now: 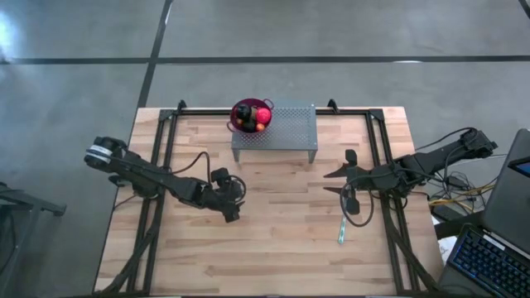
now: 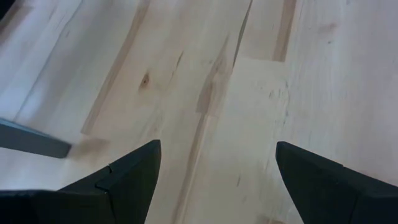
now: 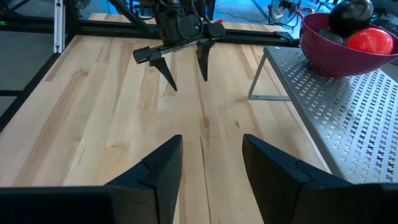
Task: Pick & Place Fruit
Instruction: Put the silver knife on the shelf
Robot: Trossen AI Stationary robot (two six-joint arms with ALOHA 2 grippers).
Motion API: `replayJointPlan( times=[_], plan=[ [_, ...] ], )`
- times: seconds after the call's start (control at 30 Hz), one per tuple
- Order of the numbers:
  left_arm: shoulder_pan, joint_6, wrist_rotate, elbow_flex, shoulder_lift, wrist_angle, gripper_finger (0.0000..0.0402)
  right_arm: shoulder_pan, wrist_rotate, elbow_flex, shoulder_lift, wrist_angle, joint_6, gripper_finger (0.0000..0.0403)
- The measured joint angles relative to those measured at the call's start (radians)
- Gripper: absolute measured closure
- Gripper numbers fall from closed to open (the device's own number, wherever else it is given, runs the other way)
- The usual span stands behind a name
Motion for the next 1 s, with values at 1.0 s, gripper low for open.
replayJointPlan(
  times=[1.0],
  plan=[
    [-0.001,-0.048,0.000,0.000,0.000,0.000,0.0080,0.000,-0.006,0.000,0.001,0.041,0.000,0.0326]
  ],
)
